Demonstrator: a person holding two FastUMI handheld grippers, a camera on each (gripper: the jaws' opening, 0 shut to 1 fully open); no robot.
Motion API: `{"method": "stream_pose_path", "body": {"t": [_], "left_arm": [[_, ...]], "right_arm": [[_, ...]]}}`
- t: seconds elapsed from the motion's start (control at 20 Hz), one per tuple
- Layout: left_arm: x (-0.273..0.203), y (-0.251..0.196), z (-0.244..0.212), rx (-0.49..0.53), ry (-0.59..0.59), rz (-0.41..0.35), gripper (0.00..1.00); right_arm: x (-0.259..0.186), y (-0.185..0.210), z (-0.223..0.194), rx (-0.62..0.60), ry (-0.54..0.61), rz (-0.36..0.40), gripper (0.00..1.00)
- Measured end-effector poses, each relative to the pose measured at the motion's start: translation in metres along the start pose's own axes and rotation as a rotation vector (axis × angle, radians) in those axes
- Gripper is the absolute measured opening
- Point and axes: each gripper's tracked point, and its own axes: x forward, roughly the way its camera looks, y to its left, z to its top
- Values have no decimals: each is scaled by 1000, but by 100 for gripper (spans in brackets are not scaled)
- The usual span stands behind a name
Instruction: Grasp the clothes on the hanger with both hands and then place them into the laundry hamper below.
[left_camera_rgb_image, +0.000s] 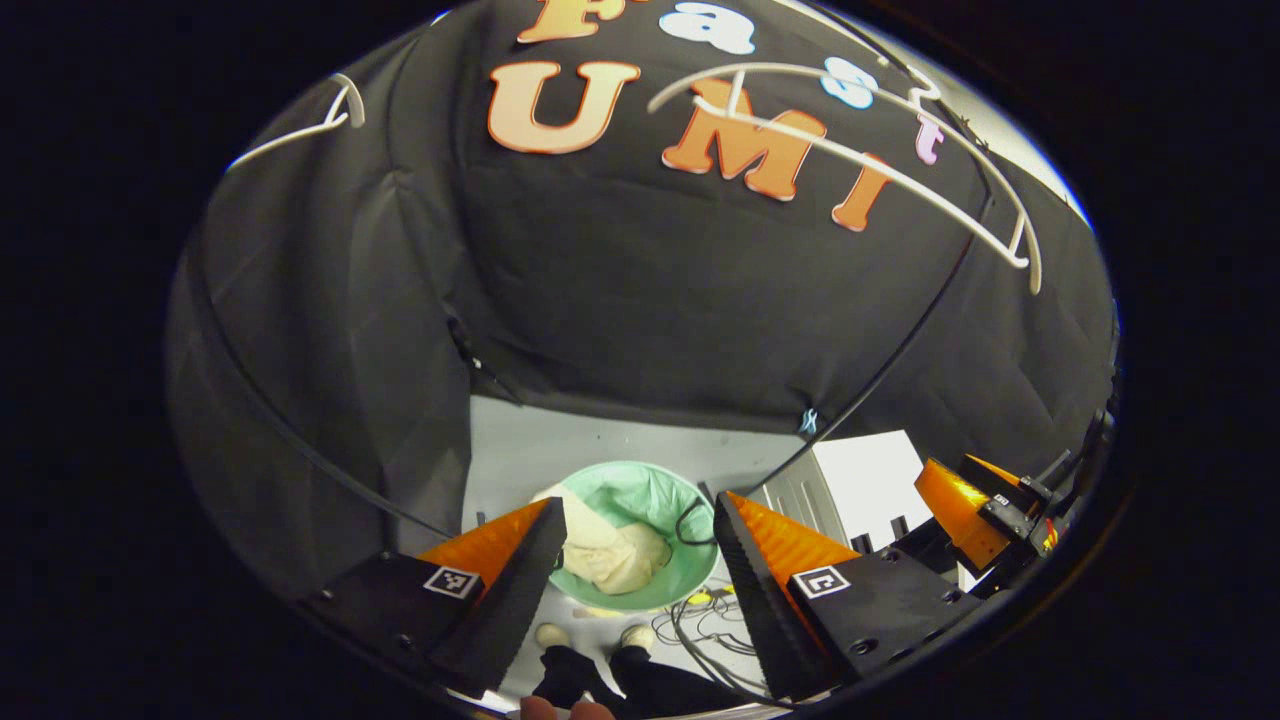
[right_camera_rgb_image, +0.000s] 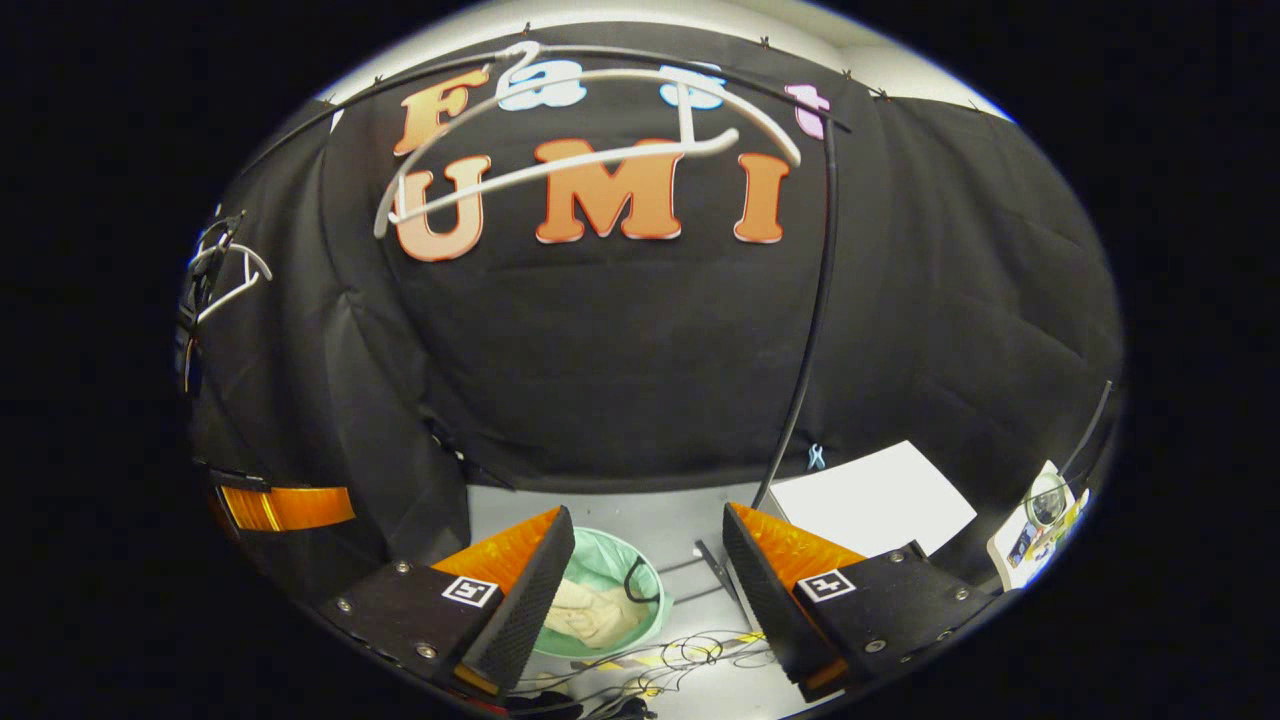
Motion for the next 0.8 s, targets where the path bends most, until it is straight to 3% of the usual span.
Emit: {"method": "stream_pose_path", "body": {"t": [0.3,0.65,0.75,0.8], "left_arm": [[-51,3,58,26,-178,15,98],[-118,7,150,65,-505,88,100],[-139,5,164,67,-589,101,97],[-146,5,171,62,-626,102,97]], "right_arm": [[-37,10,63,2,-128,49,93],[-77,15,137,-40,-317,81,93],[-87,17,148,-33,-347,95,93],[-89,17,153,-31,-360,102,99]]}}
